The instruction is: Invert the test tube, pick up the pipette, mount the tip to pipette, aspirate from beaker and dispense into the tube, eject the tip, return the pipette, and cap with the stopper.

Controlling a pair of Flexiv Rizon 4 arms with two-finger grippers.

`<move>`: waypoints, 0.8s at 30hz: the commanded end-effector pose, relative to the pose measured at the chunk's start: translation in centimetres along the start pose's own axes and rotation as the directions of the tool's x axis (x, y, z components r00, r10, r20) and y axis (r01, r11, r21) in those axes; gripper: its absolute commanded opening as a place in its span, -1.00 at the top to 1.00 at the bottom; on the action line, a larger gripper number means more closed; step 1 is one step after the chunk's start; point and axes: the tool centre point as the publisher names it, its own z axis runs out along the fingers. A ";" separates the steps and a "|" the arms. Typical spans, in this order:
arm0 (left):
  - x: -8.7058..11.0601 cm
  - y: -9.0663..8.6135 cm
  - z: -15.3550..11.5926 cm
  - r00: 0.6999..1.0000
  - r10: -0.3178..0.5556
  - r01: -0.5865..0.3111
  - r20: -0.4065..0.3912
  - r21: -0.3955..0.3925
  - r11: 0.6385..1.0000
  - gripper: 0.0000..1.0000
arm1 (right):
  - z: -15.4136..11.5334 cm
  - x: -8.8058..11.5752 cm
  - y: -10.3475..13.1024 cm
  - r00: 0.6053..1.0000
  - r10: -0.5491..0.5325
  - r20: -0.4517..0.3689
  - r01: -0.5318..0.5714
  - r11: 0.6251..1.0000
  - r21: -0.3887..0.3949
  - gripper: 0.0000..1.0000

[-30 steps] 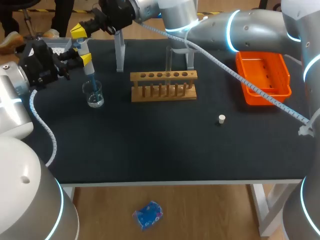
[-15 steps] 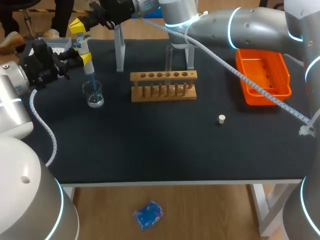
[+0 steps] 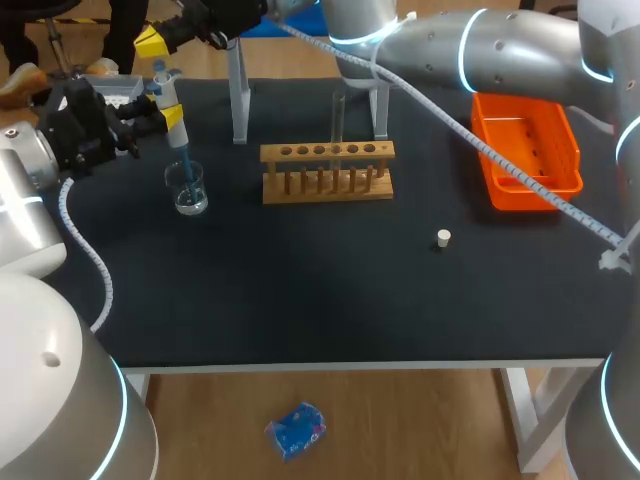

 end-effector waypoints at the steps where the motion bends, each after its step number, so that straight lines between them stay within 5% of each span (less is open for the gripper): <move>1: 0.0 -0.1 -0.1 1.000 -0.001 0.001 0.000 -0.001 1.000 1.00 | -1.2 1.9 1.5 0.999 0.008 0.044 -0.012 0.997 0.073 -1.00; 9: 0.0 -0.1 -0.1 1.000 -0.001 0.001 0.000 -0.001 1.000 1.00 | -5.5 6.3 2.1 0.983 0.050 0.174 -0.083 0.978 0.189 -1.00; 17: 0.0 -0.1 -0.1 1.000 -0.001 0.001 0.000 -0.001 1.000 1.00 | -10.6 10.7 -0.6 0.940 0.086 0.331 -0.177 0.951 0.255 -1.00; 24: 0.0 -0.1 -0.1 1.000 -0.001 0.001 0.000 -0.001 1.000 1.00 | -13.7 12.8 -2.0 0.915 -0.002 0.403 -0.123 0.950 0.287 -1.00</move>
